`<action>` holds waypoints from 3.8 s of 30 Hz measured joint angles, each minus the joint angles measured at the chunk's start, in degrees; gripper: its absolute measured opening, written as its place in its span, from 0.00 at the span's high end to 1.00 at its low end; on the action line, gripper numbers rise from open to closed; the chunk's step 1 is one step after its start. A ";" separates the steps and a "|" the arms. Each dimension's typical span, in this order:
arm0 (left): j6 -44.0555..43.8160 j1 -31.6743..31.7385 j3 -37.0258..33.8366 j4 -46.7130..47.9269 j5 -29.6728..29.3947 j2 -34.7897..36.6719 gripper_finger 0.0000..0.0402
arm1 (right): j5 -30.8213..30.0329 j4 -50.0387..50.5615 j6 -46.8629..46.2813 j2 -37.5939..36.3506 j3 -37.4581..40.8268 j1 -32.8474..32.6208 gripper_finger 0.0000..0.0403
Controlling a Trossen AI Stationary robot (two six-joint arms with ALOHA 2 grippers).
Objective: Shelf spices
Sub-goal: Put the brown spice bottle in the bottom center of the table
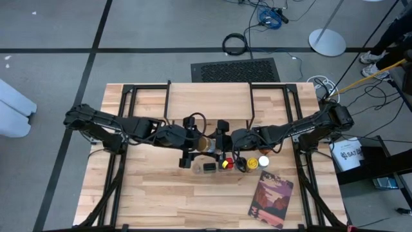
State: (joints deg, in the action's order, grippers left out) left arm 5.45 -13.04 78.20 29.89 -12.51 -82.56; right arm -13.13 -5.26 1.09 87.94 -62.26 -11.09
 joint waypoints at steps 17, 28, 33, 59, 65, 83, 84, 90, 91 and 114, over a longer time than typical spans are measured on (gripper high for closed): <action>-0.02 -0.04 -0.07 0.09 -0.93 -0.09 0.27 | -0.02 0.70 -0.38 -0.04 0.00 0.00 0.34; -0.15 -0.04 -0.07 0.09 -1.07 -0.09 0.27 | 1.12 0.86 -0.62 -0.07 0.00 -0.04 0.35; -0.47 -0.07 -0.07 0.08 -1.07 -0.09 0.26 | 1.28 0.90 -0.71 -0.07 0.00 -0.04 0.32; -0.07 -0.22 -0.05 -1.62 -3.67 7.91 0.16 | 1.56 4.24 -1.30 -4.17 0.07 -0.28 0.32; -0.44 -0.64 -0.03 -1.65 -3.87 9.30 0.16 | 4.23 5.48 -2.11 -6.63 0.07 -0.33 0.34; 2.76 -2.69 -0.03 -5.48 -11.17 9.20 0.16 | 7.44 14.22 -1.88 -21.17 0.07 0.07 0.32; 2.89 -2.69 -0.03 -6.41 -11.15 9.20 0.16 | 8.17 14.75 -1.91 -21.70 0.07 0.03 0.31; 2.83 -2.75 -0.03 -10.30 -7.57 9.05 0.16 | 15.82 19.00 -4.71 -24.77 0.07 0.00 0.33; 2.59 -2.75 -0.03 -11.02 -6.81 8.85 0.16 | 16.26 19.83 -4.95 -25.23 0.07 0.00 0.34; 0.81 -4.48 -0.05 -13.51 -5.84 1.31 0.16 | 16.54 34.16 -10.06 -25.02 0.07 -1.04 0.34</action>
State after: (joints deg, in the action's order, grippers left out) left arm 6.26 -17.51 78.15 16.38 -18.36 -81.25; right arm 3.42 28.90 -8.98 62.92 -62.19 -12.13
